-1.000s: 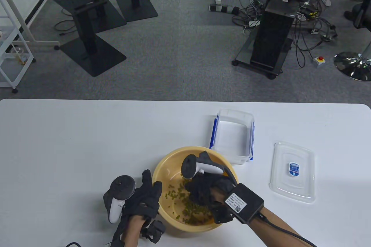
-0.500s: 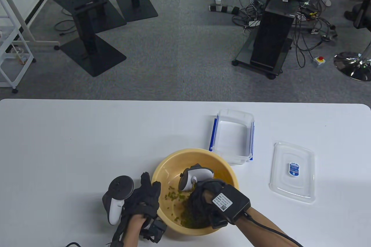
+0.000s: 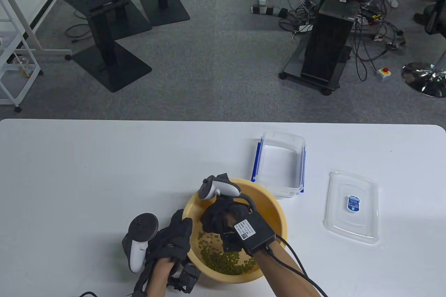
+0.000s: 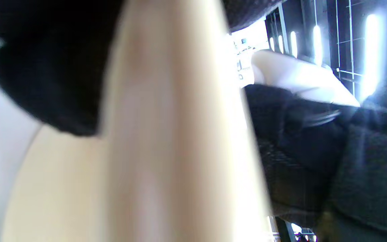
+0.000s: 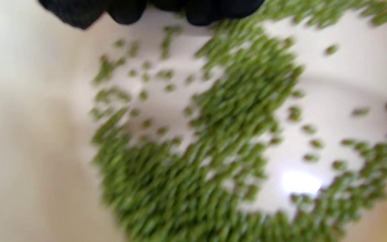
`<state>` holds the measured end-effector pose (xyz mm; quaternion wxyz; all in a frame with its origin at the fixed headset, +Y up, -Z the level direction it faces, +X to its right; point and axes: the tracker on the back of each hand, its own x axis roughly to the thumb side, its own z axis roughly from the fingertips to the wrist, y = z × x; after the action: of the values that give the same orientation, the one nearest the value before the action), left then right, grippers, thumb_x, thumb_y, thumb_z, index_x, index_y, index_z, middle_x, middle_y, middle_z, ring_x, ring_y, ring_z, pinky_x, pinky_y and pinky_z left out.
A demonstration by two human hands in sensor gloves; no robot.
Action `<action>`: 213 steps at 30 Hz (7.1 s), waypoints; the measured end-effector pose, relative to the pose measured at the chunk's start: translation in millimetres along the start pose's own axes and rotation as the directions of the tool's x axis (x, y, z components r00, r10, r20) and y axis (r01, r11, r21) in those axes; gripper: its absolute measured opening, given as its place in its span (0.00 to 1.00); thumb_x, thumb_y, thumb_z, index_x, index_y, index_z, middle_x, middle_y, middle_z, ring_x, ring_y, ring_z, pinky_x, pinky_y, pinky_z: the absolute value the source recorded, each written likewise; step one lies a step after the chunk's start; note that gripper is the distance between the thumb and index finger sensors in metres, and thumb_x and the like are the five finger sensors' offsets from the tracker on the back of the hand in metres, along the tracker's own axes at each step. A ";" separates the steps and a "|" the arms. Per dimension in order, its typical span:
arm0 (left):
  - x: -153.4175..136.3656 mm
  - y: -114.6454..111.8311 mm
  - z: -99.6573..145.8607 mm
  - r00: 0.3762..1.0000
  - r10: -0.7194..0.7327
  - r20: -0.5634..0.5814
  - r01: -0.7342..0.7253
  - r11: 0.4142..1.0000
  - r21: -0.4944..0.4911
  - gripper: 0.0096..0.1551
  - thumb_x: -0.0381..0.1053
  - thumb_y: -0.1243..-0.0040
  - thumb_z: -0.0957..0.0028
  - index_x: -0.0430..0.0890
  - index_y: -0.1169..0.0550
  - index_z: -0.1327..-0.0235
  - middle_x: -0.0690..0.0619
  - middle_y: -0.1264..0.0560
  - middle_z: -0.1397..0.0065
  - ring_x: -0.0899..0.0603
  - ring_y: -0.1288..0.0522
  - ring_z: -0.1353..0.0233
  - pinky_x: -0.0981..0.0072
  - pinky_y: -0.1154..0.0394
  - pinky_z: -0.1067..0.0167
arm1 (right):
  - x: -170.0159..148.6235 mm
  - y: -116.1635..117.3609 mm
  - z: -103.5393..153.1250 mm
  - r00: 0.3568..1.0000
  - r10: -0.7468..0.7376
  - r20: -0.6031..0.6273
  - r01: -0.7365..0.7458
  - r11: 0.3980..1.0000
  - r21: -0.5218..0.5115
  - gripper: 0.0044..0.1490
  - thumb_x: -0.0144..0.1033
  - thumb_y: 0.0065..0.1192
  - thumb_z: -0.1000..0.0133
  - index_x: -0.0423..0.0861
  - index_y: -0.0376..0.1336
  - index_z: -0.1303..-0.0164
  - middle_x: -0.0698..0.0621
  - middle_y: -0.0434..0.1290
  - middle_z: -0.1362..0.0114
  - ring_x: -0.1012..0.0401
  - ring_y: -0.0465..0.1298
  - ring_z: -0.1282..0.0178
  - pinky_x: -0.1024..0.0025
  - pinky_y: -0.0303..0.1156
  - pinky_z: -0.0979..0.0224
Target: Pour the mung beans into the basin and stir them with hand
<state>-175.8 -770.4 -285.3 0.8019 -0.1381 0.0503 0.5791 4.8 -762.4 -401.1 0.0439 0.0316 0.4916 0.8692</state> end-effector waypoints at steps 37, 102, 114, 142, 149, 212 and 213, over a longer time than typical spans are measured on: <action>0.0 -1.3 4.5 1.000 0.010 -0.017 -0.010 1.000 0.011 0.39 0.50 0.52 0.37 0.29 0.43 0.21 0.14 0.28 0.40 0.37 0.10 0.79 0.58 0.14 0.87 | -60.1 0.3 1.9 0.993 0.030 -0.114 -0.023 0.998 0.059 0.48 0.53 0.48 0.57 0.49 0.38 0.32 0.40 0.45 0.31 0.46 0.56 0.31 0.50 0.62 0.29; 0.7 -1.8 3.5 0.998 0.052 -0.038 -0.052 0.999 -0.015 0.39 0.50 0.53 0.36 0.30 0.43 0.20 0.12 0.29 0.41 0.33 0.12 0.76 0.53 0.15 0.84 | -23.4 -8.9 -3.5 0.994 -0.057 -0.095 0.054 0.998 -0.041 0.37 0.51 0.50 0.59 0.65 0.49 0.37 0.53 0.43 0.28 0.53 0.45 0.25 0.55 0.49 0.21; 1.3 -2.0 3.2 0.999 0.038 -0.036 -0.039 0.999 -0.010 0.39 0.50 0.53 0.37 0.28 0.44 0.21 0.11 0.29 0.42 0.33 0.11 0.76 0.53 0.14 0.84 | -53.2 25.7 14.1 0.987 0.082 -0.138 -0.054 0.979 0.196 0.47 0.50 0.48 0.55 0.30 0.42 0.39 0.28 0.53 0.37 0.37 0.61 0.36 0.48 0.69 0.36; 0.9 -2.1 3.6 0.999 0.043 -0.023 -0.044 0.999 -0.018 0.39 0.50 0.53 0.36 0.28 0.44 0.21 0.11 0.30 0.41 0.31 0.12 0.74 0.51 0.16 0.82 | -29.5 -6.9 -2.0 0.983 0.150 -0.106 -0.155 0.987 -0.041 0.41 0.52 0.48 0.58 0.63 0.42 0.33 0.53 0.42 0.28 0.53 0.46 0.26 0.53 0.50 0.21; 1.1 -2.3 3.4 0.999 0.037 -0.021 -0.037 0.999 -0.007 0.39 0.49 0.53 0.37 0.28 0.44 0.22 0.11 0.29 0.41 0.31 0.12 0.74 0.51 0.15 0.82 | -61.6 11.1 11.6 0.992 0.066 -0.103 -0.060 0.997 0.057 0.46 0.51 0.49 0.58 0.40 0.45 0.34 0.34 0.50 0.34 0.40 0.58 0.35 0.51 0.66 0.34; 1.5 -5.1 1.8 1.000 0.026 -0.006 -0.026 0.999 -0.024 0.39 0.50 0.54 0.37 0.28 0.45 0.21 0.11 0.30 0.40 0.29 0.13 0.72 0.49 0.16 0.80 | 1.7 9.5 -4.4 0.999 0.019 0.026 -0.019 1.000 -0.003 0.40 0.53 0.51 0.61 0.60 0.49 0.35 0.59 0.35 0.28 0.51 0.32 0.24 0.49 0.41 0.19; 1.3 -5.2 1.9 1.000 0.026 -0.006 -0.026 0.999 -0.023 0.39 0.50 0.54 0.37 0.27 0.45 0.21 0.12 0.30 0.40 0.30 0.13 0.72 0.49 0.16 0.80 | -5.5 7.0 -5.2 1.000 0.007 -0.010 -0.007 1.000 0.008 0.42 0.53 0.50 0.60 0.61 0.45 0.34 0.58 0.34 0.28 0.53 0.33 0.24 0.50 0.43 0.19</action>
<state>-170.7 -770.2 -282.9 0.7924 -0.1482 0.0476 0.5898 9.4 -771.0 -397.8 0.0384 0.0292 0.4953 0.8674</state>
